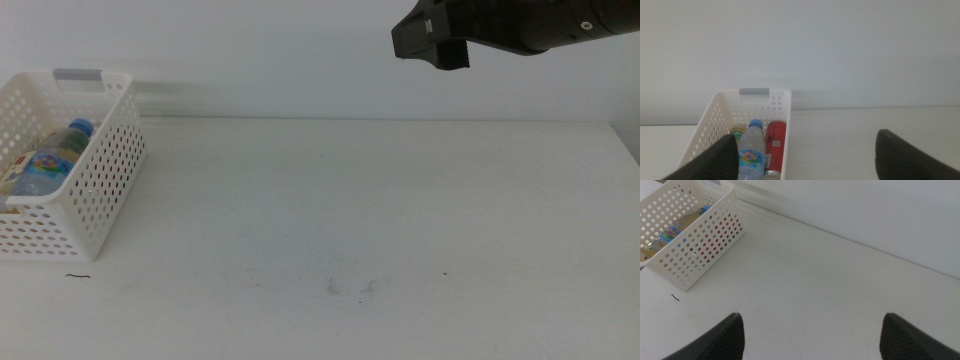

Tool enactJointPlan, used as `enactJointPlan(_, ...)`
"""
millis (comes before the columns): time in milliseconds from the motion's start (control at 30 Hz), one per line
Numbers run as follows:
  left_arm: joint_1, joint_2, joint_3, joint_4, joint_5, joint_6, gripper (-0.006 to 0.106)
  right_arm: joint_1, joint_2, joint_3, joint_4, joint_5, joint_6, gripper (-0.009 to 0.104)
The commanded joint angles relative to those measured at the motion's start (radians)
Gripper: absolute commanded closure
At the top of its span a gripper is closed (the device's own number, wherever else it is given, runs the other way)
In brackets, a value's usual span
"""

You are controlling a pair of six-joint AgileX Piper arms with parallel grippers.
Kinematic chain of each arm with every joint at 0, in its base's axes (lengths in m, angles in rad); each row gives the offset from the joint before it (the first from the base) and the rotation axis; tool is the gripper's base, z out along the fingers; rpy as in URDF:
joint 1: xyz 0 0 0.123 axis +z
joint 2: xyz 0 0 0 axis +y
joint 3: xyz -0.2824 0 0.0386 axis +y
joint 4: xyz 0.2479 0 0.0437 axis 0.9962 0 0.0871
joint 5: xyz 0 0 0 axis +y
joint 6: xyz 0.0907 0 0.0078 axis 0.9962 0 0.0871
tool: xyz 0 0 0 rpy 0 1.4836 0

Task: Use arms to grab the bottles and put them into the dustbin to the left of the table.

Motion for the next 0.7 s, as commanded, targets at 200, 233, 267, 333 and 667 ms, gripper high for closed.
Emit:
enactJointPlan(200, -0.002, -0.002, 0.009, -0.014, -0.022, -0.012, 0.007, -0.003, -0.021, 0.024, -0.004, -0.045, -0.001, 0.004)
enactJointPlan(233, -0.002, -0.003, 0.019, -0.03, -0.039, -0.012, 0.007, -0.015, -0.042, 0.057, 0.001, -0.084, -0.001, 0.004)
enactJointPlan(267, -0.002, -0.01, 0.037, -0.046, -0.07, -0.012, 0.007, -0.034, -0.076, 0.103, 0.004, -0.136, -0.001, 0.004)
enactJointPlan(333, -0.002, -0.039, 0.106, -0.113, -0.174, -0.012, 0.007, -0.087, -0.171, 0.21, 0.004, -0.212, -0.001, 0.004)
enactJointPlan(667, -0.002, -0.32, 0.603, -0.118, -0.412, -0.012, 0.007, -0.439, -0.718, 0.868, 0.017, -0.518, -0.001, 0.004)
